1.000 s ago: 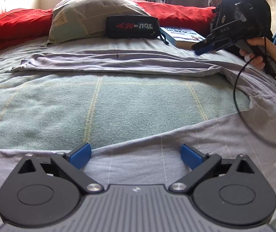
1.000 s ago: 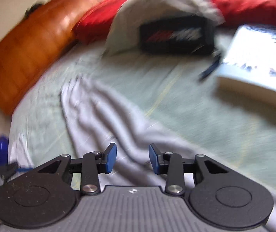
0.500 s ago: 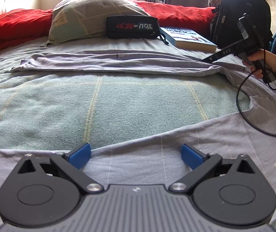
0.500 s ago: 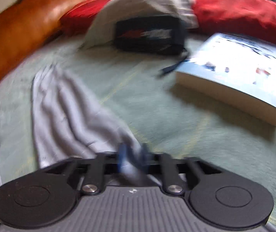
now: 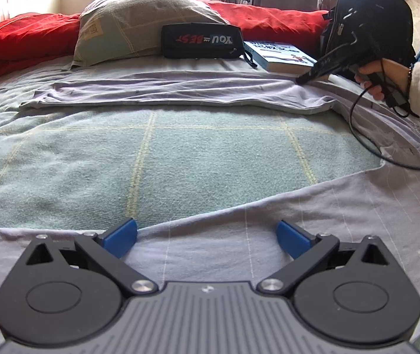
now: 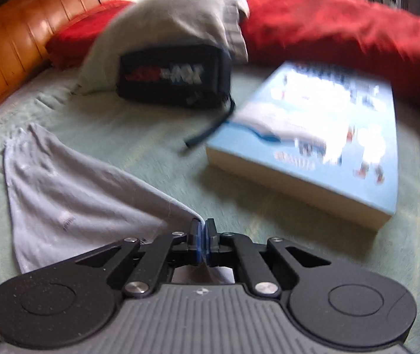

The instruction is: Fold clothes

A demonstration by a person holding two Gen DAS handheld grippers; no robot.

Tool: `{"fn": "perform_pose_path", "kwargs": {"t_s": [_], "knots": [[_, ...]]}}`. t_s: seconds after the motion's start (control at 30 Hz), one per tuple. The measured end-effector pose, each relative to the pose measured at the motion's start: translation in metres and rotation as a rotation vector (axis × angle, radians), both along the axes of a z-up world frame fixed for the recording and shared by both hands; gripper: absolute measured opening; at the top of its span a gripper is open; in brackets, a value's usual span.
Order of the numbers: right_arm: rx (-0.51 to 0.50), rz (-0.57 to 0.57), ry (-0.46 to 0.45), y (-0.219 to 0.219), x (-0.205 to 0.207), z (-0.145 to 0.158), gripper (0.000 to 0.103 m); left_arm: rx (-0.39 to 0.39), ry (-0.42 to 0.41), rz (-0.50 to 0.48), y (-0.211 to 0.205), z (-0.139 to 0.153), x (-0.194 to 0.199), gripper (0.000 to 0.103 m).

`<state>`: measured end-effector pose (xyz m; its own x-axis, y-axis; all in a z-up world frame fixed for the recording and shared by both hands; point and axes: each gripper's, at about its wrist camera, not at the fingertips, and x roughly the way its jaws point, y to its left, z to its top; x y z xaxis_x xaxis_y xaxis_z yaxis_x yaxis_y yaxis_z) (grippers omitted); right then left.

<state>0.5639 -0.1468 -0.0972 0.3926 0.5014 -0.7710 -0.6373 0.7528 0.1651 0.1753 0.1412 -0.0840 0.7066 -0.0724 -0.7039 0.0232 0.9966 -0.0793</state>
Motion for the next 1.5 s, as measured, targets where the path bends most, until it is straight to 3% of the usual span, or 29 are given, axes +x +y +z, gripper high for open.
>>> {"fn": "perform_pose_path", "kwargs": {"t_s": [0.13, 0.23, 0.43, 0.57, 0.73, 0.87, 1.0, 1.3, 1.43, 1.5], "knots": [[0.038, -0.018, -0.043, 0.001, -0.005, 0.019, 0.018, -0.001, -0.002, -0.005, 0.001, 0.000, 0.000, 0.101], [0.076, 0.026, -0.068, 0.019, -0.008, 0.038, 0.020, -0.003, -0.004, -0.008, 0.002, -0.001, 0.000, 0.101], [0.110, 0.230, -0.072, 0.107, -0.013, 0.050, 0.020, -0.010, -0.003, -0.013, 0.004, 0.001, 0.000, 0.101], [0.069, 0.297, -0.041, 0.172, -0.004, 0.029, 0.021, -0.015, -0.003, -0.012, 0.009, 0.003, -0.001, 0.101], [0.037, 0.320, -0.007, 0.221, 0.003, -0.001, 0.021, -0.033, -0.024, -0.017, 0.015, -0.001, -0.006, 0.101], [0.026, 0.363, -0.043, 0.227, -0.010, -0.010, 0.035, -0.028, -0.036, -0.024, 0.015, -0.002, -0.008, 0.101], [-0.026, 0.422, -0.129, 0.231, -0.026, -0.011, 0.035, -0.027, -0.043, -0.028, 0.015, -0.003, -0.008, 0.102], [-0.015, 0.358, -0.091, 0.202, -0.025, 0.020, 0.038, -0.038, -0.050, -0.028, 0.016, -0.005, -0.008, 0.102], [-0.009, 0.328, -0.074, 0.188, -0.024, 0.035, 0.049, -0.038, -0.047, -0.024, 0.016, -0.004, -0.008, 0.102], [-0.003, 0.317, -0.086, 0.164, -0.032, 0.049, 0.049, -0.035, -0.044, -0.023, 0.015, -0.004, -0.007, 0.102]]}}
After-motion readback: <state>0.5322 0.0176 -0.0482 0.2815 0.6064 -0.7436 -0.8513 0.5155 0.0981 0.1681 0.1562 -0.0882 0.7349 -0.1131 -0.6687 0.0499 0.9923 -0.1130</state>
